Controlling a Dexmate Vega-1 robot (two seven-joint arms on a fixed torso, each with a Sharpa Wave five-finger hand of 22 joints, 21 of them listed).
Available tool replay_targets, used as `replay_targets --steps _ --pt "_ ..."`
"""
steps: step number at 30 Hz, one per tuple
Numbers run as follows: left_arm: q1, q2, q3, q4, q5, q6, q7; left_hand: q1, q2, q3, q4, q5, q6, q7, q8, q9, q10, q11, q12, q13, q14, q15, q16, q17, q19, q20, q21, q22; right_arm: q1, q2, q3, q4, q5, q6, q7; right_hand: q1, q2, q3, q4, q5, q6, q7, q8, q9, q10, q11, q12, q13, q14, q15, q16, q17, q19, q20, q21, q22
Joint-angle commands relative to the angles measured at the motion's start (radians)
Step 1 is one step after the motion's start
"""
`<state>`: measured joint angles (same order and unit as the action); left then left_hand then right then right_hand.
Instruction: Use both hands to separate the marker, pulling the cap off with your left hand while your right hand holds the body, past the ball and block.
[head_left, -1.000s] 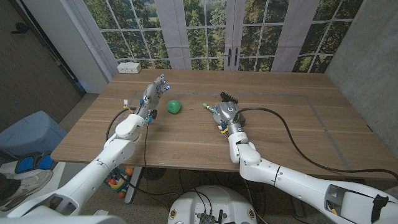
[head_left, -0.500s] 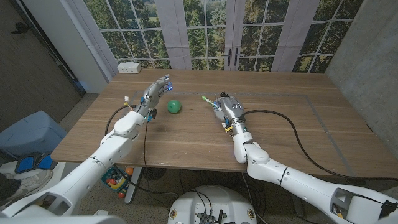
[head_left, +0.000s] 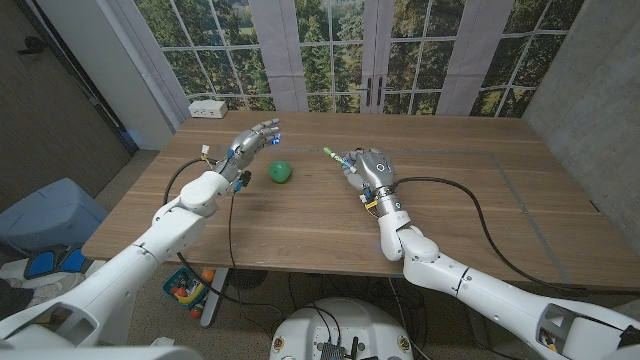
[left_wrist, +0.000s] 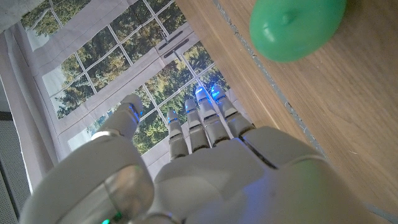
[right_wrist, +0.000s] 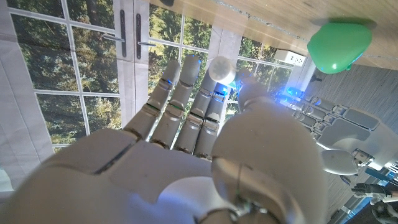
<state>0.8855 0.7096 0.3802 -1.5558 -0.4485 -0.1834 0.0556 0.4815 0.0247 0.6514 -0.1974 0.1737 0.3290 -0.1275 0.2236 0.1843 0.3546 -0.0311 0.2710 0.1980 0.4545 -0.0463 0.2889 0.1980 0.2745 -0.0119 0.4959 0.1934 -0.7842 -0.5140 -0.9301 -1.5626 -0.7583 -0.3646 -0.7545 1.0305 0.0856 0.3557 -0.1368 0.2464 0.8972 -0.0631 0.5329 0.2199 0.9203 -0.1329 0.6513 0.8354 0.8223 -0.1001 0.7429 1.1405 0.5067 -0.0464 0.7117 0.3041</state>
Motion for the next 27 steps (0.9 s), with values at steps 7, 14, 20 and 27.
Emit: replay_targets --steps 7,14,20,27 --pt "-0.056 0.103 0.02 -0.064 0.061 0.076 -0.106 0.109 -0.07 -0.046 0.007 0.012 0.059 -0.003 0.013 0.002 0.061 -0.009 0.009 0.003 0.064 -0.088 0.03 0.008 0.078 -0.006 0.037 0.01 -0.005 -0.015 0.029 -0.007 -0.046 0.088 -0.029 0.0 0.0 -0.01 0.003 0.013 0.059 -0.049 0.005 0.166 0.071 -0.071 0.004 0.018 0.011 -0.126 -0.012 0.026 -0.009 -0.137 0.02 0.002" --pt "-0.083 0.121 0.03 -0.064 0.066 0.086 -0.154 0.164 -0.094 -0.087 0.019 0.027 0.106 0.008 0.015 0.003 0.117 -0.008 0.018 0.003 0.117 -0.108 0.062 0.019 0.121 -0.013 0.062 0.017 0.0 -0.016 0.034 -0.001 -0.054 0.117 -0.033 -0.001 -0.001 -0.016 0.005 0.018 0.06 -0.05 0.005 0.164 0.069 -0.071 -0.001 0.022 0.011 -0.126 -0.017 0.04 -0.015 -0.141 0.029 0.001" --pt "-0.111 0.127 0.044 -0.06 0.078 0.095 -0.188 0.203 -0.11 -0.095 0.021 0.054 0.14 0.018 0.016 0.004 0.152 -0.006 0.022 0.004 0.156 -0.121 0.07 0.015 0.142 -0.015 0.078 0.022 0.001 -0.018 0.039 -0.002 -0.056 0.141 -0.039 0.0 0.0 -0.02 0.007 0.022 0.057 -0.049 0.004 0.164 0.069 -0.072 -0.004 0.025 0.012 -0.126 -0.02 0.049 -0.018 -0.142 0.035 -0.001" --pt "-0.145 0.119 0.061 -0.043 0.076 0.092 -0.235 0.214 -0.116 -0.098 0.026 0.066 0.14 0.017 0.01 0.004 0.161 -0.014 0.022 0.004 0.162 -0.126 0.067 0.013 0.149 -0.017 0.085 0.023 -0.001 -0.018 0.045 -0.005 -0.06 0.168 -0.051 0.0 -0.003 -0.027 0.008 0.027 0.063 -0.049 0.006 0.163 0.071 -0.072 -0.008 0.028 0.013 -0.125 -0.025 0.059 -0.022 -0.146 0.045 -0.003"
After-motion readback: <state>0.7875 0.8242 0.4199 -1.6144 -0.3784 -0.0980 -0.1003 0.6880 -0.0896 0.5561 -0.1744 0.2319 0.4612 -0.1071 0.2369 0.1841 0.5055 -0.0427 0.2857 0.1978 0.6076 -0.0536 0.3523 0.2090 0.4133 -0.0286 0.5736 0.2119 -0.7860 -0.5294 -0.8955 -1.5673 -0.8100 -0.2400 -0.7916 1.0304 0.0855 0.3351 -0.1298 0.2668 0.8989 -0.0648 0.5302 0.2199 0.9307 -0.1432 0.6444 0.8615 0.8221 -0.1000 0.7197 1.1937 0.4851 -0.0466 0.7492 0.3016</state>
